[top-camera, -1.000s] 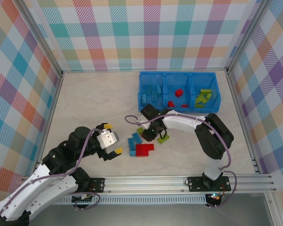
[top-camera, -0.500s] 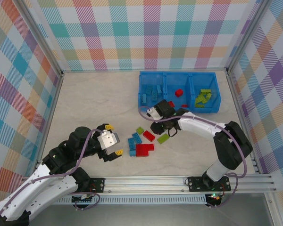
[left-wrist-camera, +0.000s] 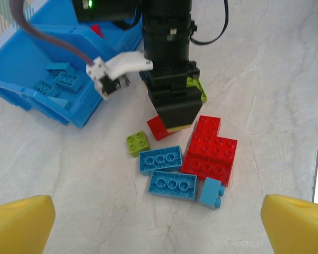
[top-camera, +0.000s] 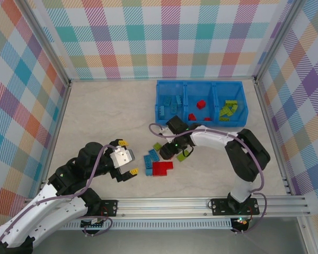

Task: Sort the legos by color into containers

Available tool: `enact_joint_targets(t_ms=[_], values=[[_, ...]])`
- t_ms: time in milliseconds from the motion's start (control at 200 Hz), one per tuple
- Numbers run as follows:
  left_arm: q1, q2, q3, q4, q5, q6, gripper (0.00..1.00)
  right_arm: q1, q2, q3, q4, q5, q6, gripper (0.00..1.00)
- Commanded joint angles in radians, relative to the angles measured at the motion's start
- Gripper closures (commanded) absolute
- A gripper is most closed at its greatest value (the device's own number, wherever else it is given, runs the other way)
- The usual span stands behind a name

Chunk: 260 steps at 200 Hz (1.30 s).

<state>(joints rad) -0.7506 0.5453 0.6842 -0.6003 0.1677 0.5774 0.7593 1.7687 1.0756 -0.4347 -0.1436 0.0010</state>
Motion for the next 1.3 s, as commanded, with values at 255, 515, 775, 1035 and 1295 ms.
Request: enact_joint_targets(t_ms=[255, 515, 775, 1035, 1295], values=[[0.005, -0.014, -0.050, -0.012, 0.144, 0.156, 0.00, 0.049, 0.039, 0.049, -0.027, 0.149, 0.024, 0.66], [0.008, -0.058, -0.092, 0.122, 0.073, 0.044, 0.00, -0.080, -0.281, -0.066, 0.159, 0.126, 0.183, 0.74], [0.026, -0.006, -0.053, 0.124, -0.042, -0.072, 0.00, -0.427, -0.297, 0.026, 0.275, 0.173, 0.295, 0.74], [0.033, 0.034, -0.026, 0.103, -0.075, -0.137, 0.00, -0.517, 0.054, 0.350, 0.159, 0.209, 0.263, 0.61], [0.033, 0.028, -0.034, 0.083, -0.065, -0.087, 0.00, -0.516, -0.066, 0.298, 0.157, 0.150, 0.311, 0.46]])
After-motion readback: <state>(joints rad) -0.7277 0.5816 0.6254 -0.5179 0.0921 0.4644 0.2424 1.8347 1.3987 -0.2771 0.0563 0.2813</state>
